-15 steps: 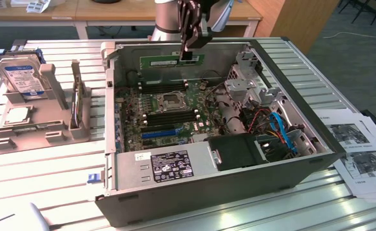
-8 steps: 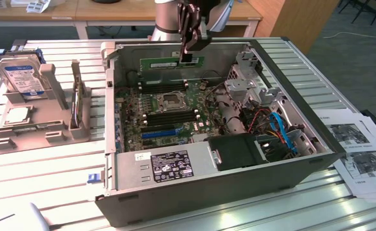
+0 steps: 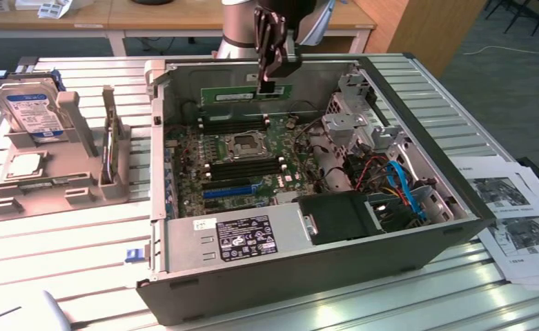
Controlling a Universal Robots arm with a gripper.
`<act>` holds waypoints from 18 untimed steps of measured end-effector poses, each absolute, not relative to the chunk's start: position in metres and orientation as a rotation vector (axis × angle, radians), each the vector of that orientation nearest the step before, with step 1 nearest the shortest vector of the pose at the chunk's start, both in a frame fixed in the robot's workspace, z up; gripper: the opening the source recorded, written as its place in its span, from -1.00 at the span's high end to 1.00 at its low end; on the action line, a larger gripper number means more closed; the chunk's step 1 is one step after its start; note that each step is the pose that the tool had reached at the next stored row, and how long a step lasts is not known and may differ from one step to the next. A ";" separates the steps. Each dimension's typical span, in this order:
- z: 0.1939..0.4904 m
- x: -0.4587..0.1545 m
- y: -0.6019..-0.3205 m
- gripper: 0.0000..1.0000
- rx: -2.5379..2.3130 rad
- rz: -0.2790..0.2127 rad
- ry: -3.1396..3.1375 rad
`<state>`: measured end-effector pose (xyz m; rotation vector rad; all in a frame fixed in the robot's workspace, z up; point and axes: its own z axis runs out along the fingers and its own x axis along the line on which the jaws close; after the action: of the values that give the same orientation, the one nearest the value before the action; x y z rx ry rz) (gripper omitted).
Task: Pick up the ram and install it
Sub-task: 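Pick up the ram and move it above insertion slot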
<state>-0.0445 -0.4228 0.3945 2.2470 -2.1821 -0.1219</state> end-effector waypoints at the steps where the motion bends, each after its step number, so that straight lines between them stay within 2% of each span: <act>1: 0.394 -0.045 -0.423 0.76 2.247 -0.122 -2.182; 18: 0.380 -0.045 -0.423 0.76 2.243 -0.122 -2.187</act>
<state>-0.0446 -0.4228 0.3803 2.2426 -2.1868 -0.1220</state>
